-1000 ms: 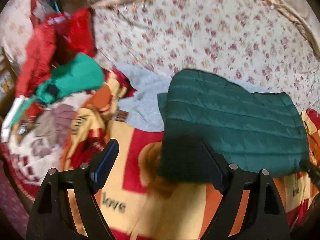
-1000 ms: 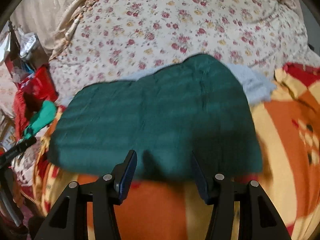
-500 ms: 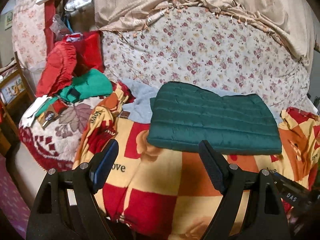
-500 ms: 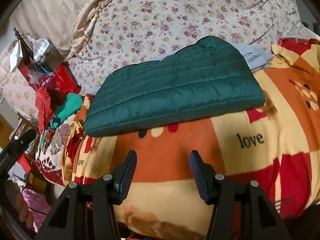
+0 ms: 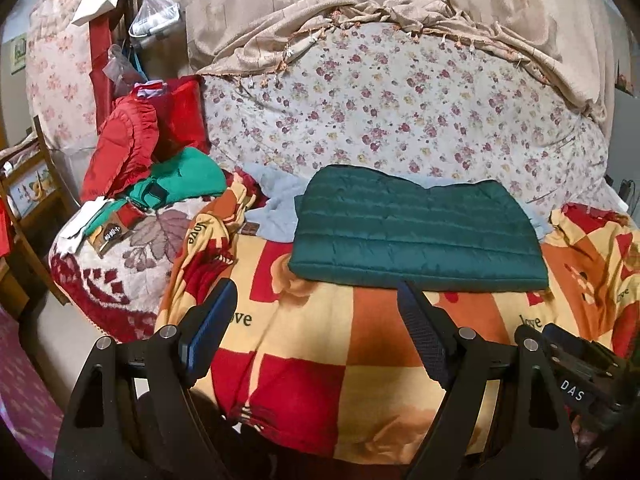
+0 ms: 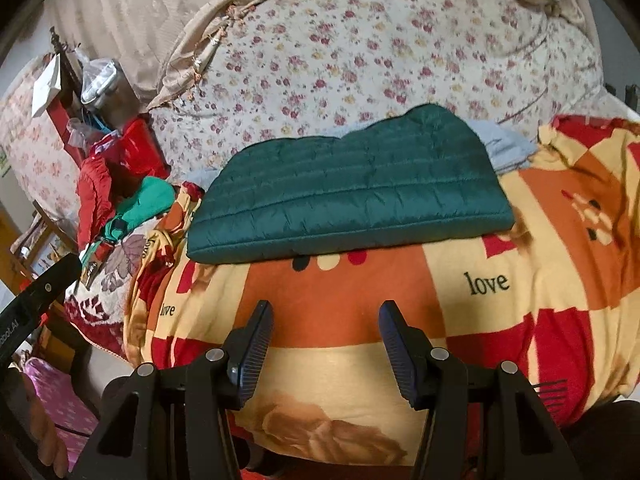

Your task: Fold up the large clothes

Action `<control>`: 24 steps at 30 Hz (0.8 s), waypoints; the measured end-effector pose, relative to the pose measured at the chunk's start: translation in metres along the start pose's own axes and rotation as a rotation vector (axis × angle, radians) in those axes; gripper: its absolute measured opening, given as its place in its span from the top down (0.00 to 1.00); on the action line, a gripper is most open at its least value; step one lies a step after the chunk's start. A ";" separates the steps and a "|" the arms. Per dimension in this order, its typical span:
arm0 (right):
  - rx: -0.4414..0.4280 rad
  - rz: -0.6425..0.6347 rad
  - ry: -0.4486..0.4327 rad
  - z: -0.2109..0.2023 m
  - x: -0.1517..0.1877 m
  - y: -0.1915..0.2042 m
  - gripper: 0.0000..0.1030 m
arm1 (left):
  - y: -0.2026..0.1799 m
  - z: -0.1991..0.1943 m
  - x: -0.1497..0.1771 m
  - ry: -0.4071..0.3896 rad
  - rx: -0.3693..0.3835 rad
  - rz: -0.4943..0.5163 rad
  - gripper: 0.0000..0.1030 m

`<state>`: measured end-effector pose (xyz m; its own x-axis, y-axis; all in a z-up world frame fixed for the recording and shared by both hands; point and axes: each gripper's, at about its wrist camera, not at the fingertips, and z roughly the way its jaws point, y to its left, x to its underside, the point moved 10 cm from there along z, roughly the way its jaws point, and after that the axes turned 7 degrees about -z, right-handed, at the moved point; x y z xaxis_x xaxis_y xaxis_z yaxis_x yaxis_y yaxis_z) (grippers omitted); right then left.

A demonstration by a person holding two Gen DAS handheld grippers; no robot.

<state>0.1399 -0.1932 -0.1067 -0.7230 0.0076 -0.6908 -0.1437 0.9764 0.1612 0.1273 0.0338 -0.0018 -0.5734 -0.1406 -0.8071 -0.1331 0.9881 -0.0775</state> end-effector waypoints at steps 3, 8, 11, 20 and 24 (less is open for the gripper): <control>0.011 -0.014 -0.010 -0.006 -0.001 0.003 0.49 | -0.002 -0.011 -0.001 -0.018 0.009 0.006 0.20; 0.033 -0.046 -0.032 -0.017 -0.003 0.011 0.49 | -0.007 -0.024 0.000 -0.033 0.026 0.022 0.20; 0.046 -0.061 -0.045 -0.023 -0.004 0.013 0.48 | -0.011 -0.030 0.002 -0.034 0.039 0.033 0.20; 0.086 -0.053 -0.067 -0.035 -0.005 0.007 0.48 | -0.020 -0.041 0.008 -0.048 0.050 0.070 0.20; 0.100 -0.045 -0.071 -0.039 -0.005 0.004 0.48 | -0.021 -0.044 0.010 -0.054 0.053 0.073 0.20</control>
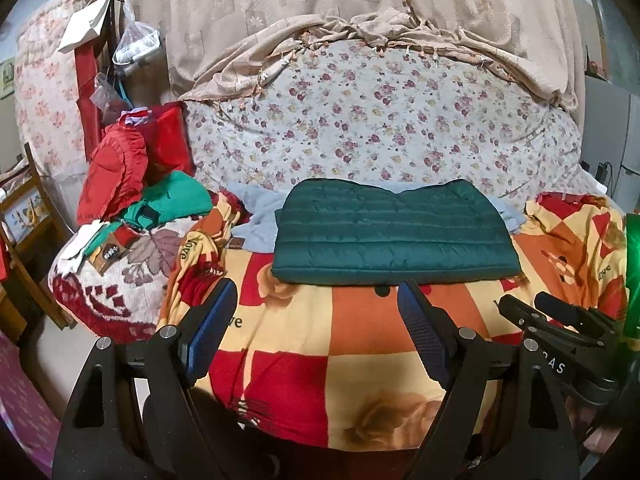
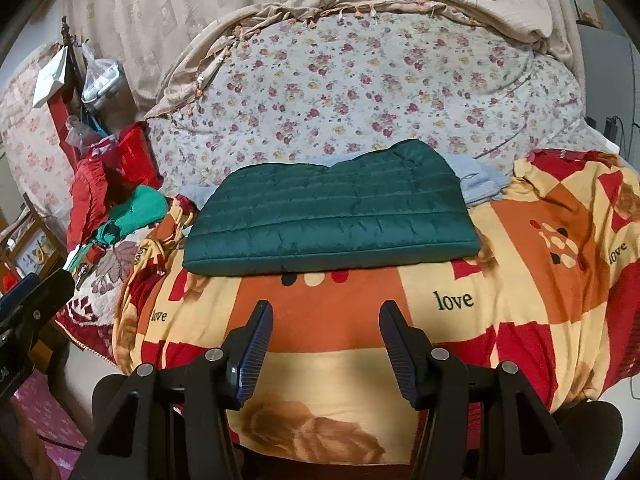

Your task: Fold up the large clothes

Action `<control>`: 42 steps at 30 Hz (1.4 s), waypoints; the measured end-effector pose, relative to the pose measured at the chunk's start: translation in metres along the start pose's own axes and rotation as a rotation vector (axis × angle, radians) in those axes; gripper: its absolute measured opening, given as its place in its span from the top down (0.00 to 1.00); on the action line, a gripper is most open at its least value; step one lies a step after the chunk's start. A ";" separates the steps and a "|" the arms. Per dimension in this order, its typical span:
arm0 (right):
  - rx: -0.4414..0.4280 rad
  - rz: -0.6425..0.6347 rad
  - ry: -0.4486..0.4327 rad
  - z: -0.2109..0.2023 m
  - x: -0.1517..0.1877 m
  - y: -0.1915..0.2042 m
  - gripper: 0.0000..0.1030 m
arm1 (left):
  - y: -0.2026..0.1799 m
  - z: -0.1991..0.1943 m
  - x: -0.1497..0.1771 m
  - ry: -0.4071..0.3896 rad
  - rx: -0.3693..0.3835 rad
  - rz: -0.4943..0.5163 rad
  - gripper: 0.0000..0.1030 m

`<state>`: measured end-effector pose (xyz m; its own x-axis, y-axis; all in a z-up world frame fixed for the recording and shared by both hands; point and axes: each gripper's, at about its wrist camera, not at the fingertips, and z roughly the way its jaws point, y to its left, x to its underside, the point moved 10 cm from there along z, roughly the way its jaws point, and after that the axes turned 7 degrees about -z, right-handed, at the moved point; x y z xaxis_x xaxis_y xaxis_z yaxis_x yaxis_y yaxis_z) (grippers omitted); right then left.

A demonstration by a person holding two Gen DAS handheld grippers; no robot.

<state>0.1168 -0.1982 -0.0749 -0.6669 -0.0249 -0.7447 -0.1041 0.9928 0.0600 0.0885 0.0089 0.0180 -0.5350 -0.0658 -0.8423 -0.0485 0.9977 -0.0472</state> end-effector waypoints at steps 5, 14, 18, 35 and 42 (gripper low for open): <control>0.010 0.006 -0.004 -0.003 0.000 -0.003 0.48 | 0.002 -0.007 -0.004 -0.044 -0.013 -0.017 0.20; 0.023 -0.010 -0.010 -0.008 -0.001 -0.002 0.48 | 0.009 -0.022 -0.014 -0.115 -0.005 -0.037 0.19; 0.042 -0.036 -0.025 -0.014 -0.003 0.001 0.48 | 0.006 -0.023 -0.012 -0.095 0.020 -0.040 0.19; 0.194 -0.121 -0.060 -0.029 -0.011 0.000 0.48 | 0.013 -0.030 -0.013 -0.100 0.026 -0.075 0.20; 0.226 -0.130 -0.047 -0.027 -0.008 -0.004 0.48 | 0.011 -0.028 -0.008 -0.094 0.016 -0.063 0.19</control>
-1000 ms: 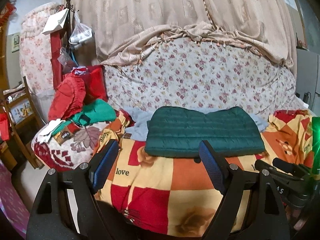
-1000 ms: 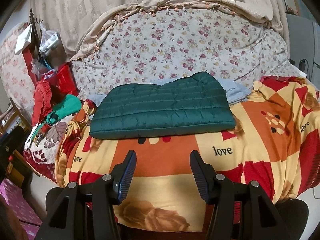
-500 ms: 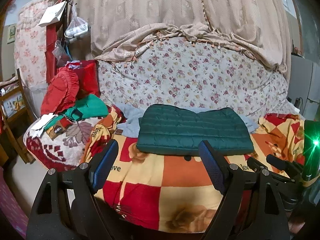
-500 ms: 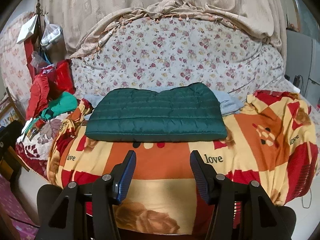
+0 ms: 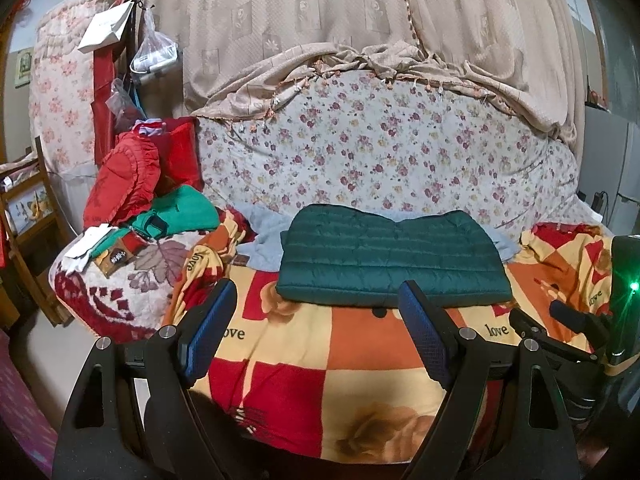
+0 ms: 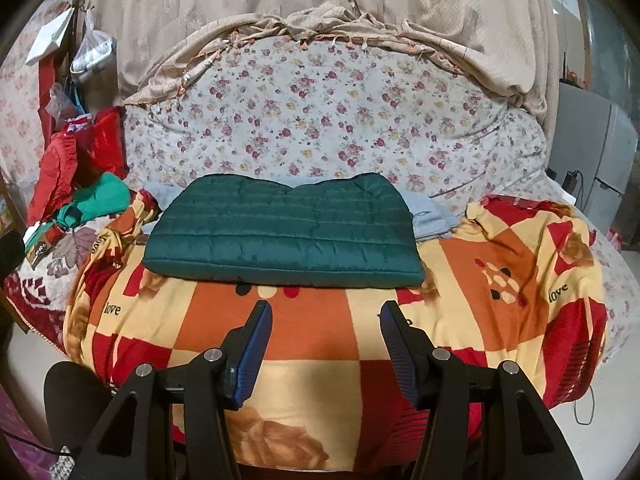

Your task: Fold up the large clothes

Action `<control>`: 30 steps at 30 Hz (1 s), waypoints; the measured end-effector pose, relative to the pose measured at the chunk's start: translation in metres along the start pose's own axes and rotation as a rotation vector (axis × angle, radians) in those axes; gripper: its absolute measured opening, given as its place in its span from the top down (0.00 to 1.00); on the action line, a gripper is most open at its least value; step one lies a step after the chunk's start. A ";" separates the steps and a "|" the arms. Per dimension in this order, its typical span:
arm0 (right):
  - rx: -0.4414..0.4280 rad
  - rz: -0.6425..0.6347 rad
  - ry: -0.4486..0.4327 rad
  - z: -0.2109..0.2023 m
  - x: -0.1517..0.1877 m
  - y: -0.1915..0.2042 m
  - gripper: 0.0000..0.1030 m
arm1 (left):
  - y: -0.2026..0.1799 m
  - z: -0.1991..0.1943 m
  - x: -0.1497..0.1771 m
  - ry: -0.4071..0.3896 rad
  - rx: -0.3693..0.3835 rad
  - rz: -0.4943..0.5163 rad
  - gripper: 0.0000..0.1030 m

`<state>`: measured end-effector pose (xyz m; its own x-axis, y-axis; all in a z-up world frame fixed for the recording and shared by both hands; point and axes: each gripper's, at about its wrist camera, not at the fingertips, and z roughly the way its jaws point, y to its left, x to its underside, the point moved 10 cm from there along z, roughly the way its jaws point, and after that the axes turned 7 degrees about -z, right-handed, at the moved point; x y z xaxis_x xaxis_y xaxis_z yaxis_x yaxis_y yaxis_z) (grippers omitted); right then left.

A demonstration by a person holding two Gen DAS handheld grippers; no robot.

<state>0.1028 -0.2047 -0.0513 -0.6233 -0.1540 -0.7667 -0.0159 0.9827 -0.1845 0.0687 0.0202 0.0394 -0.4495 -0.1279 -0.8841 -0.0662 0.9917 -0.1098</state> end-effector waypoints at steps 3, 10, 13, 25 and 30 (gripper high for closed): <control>0.020 -0.006 -0.008 -0.002 0.000 -0.001 0.47 | 0.001 0.001 0.000 0.002 0.000 0.000 0.19; 0.053 -0.010 -0.029 -0.007 -0.003 -0.004 0.37 | 0.002 0.001 0.001 0.000 0.001 -0.001 0.19; 0.091 -0.026 -0.054 -0.011 -0.006 -0.007 0.37 | 0.005 0.002 0.002 -0.005 0.001 -0.010 0.19; 0.151 -0.013 -0.093 -0.019 -0.011 -0.016 0.37 | 0.011 -0.004 -0.001 -0.031 -0.022 -0.022 0.19; 0.148 -0.007 -0.098 -0.020 -0.011 -0.016 0.37 | 0.013 -0.004 -0.003 -0.039 -0.036 -0.026 0.19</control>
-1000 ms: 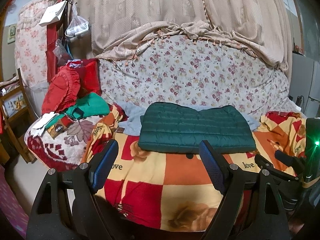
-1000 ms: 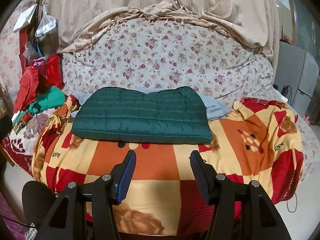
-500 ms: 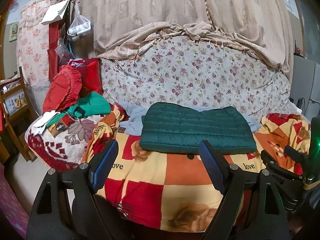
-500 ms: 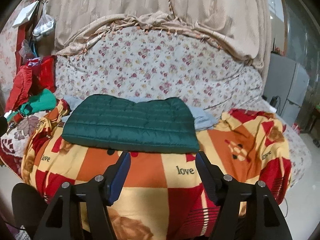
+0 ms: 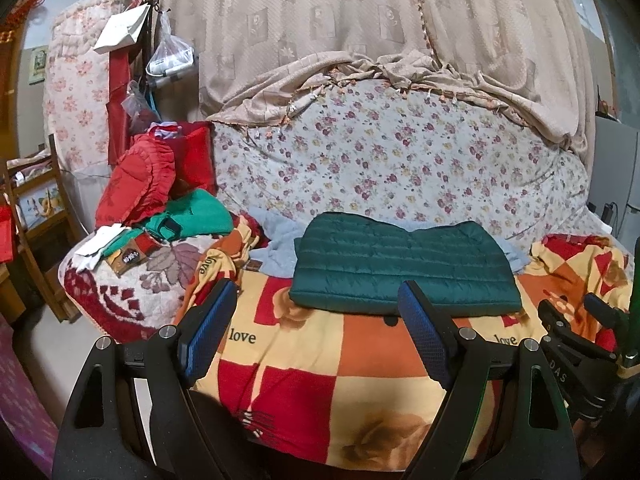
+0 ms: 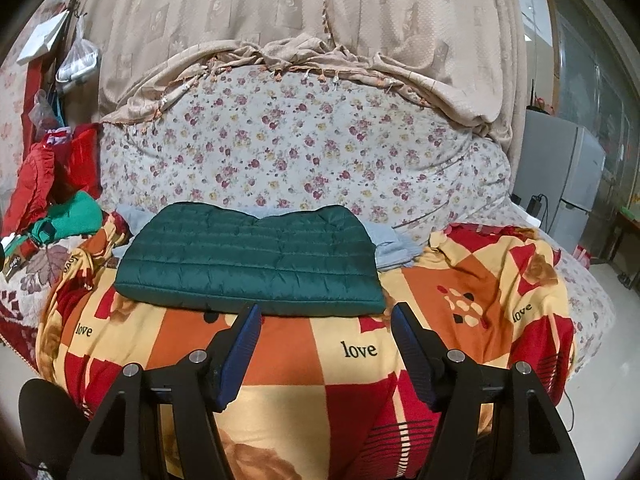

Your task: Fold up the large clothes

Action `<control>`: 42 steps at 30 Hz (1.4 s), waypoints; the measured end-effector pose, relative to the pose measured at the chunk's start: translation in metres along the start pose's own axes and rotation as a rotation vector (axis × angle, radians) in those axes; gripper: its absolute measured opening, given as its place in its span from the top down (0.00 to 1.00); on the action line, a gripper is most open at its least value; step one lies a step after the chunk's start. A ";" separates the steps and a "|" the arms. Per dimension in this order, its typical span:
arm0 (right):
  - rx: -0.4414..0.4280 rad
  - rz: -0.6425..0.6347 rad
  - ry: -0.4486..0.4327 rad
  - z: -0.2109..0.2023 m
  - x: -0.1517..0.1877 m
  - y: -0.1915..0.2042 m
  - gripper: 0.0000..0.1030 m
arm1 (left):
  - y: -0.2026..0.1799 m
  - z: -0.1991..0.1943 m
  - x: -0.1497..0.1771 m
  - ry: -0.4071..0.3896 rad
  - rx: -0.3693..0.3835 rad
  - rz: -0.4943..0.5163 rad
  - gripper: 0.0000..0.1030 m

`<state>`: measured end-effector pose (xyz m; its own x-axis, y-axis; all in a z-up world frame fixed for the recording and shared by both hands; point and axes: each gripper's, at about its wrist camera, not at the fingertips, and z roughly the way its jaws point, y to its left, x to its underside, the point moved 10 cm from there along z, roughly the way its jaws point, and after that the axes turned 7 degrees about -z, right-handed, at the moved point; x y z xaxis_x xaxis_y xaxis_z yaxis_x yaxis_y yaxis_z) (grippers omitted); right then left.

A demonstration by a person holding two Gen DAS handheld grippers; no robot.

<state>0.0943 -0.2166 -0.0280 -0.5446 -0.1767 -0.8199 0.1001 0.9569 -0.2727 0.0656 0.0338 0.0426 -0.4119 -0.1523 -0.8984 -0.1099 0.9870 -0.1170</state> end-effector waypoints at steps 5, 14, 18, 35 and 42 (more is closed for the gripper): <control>-0.014 0.001 0.005 0.001 0.001 0.002 0.37 | 0.002 0.001 -0.001 -0.013 -0.013 0.011 0.19; -0.236 0.138 0.107 0.020 0.010 0.012 0.33 | 0.000 0.014 0.010 0.021 -0.019 0.048 0.19; -0.365 0.273 0.155 0.028 0.016 0.013 0.33 | -0.003 0.019 0.014 0.037 -0.015 0.050 0.19; -0.597 0.510 0.225 0.039 0.026 0.016 0.32 | -0.015 0.032 0.030 0.113 0.018 0.062 0.19; -0.465 0.407 0.192 0.039 0.025 0.013 0.32 | -0.017 0.037 0.036 0.118 0.011 0.078 0.19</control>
<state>0.1145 -0.2178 -0.0712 -0.6825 0.2241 -0.6956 -0.0179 0.9464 0.3225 0.0860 0.0133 -0.0028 -0.5223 -0.0798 -0.8490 -0.0637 0.9965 -0.0545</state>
